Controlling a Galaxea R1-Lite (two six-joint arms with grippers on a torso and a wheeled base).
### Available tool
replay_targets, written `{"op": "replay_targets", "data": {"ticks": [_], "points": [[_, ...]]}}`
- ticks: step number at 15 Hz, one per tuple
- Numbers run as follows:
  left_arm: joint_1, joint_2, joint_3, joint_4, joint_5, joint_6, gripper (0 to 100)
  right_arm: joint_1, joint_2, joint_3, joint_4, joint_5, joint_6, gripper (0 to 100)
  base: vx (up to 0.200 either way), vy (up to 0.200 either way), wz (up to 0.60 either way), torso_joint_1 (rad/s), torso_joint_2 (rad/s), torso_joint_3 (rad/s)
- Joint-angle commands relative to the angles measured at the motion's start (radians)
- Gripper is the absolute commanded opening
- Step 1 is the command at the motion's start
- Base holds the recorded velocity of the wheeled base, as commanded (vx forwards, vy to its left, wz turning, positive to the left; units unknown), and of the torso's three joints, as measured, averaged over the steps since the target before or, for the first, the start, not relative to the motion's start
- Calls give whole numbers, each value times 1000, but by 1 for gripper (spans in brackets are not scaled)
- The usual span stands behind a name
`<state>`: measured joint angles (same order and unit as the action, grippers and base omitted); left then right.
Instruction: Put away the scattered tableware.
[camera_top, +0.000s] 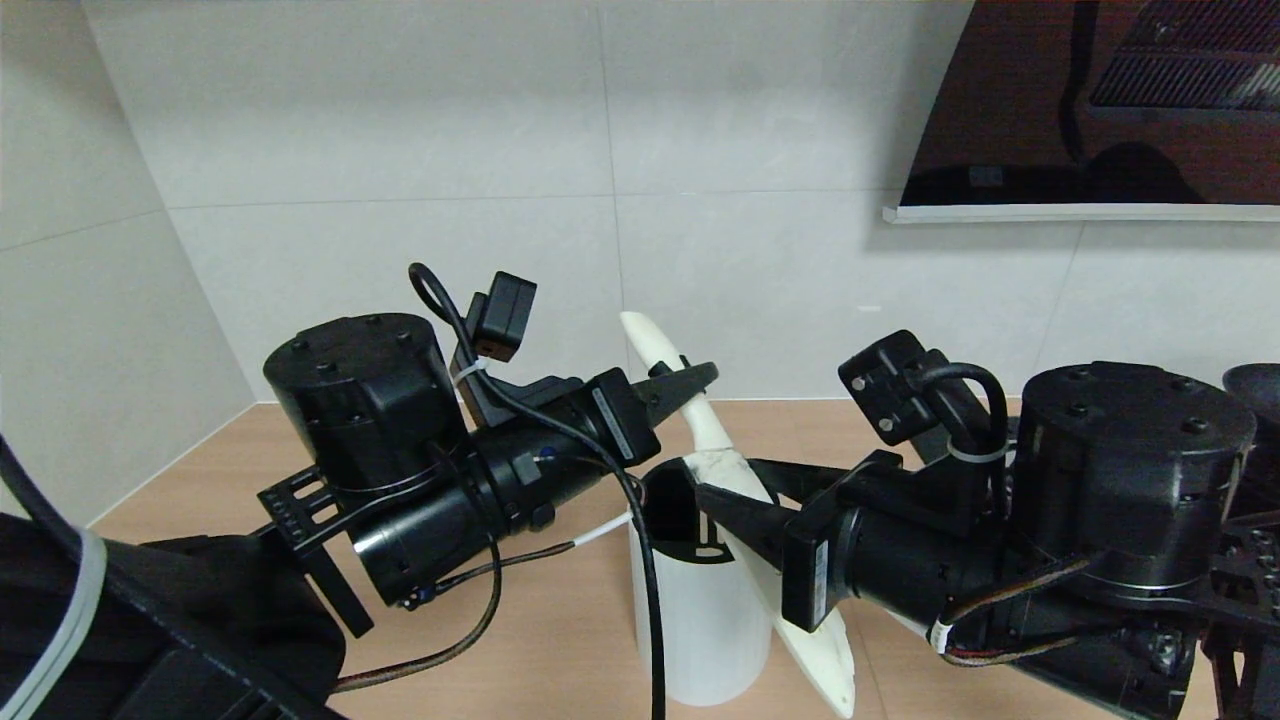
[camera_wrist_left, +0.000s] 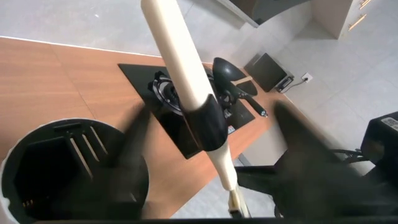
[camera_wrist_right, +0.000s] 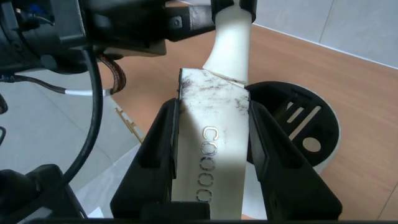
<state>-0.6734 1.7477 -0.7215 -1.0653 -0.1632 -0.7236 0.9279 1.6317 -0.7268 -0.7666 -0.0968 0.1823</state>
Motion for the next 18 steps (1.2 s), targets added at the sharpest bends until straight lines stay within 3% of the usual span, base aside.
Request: {"op": "replay_targets", "data": {"ticks": [1,8,10,11,18], "points": [[0,-4,1,-1,-2,0,0,0,0,0,0,0,0,0,0,0,0,0,0,0],[0,-7,1,-2,-6,-3,0,0,-3,0,0,0,5,0,0,0,0,0,0,0],[0,-10,-3,-2,-6,-20,0,-1,-3,0,0,-1,5,0,0,0,0,0,0,0],[0,-11,-3,-2,-6,-20,0,-1,-1,0,0,-1,5,100,0,0,0,0,0,0],[5,-48,-39,19,19,-16,0,-12,-23,0,0,-4,6,100,0,0,0,0,0,0]]}}
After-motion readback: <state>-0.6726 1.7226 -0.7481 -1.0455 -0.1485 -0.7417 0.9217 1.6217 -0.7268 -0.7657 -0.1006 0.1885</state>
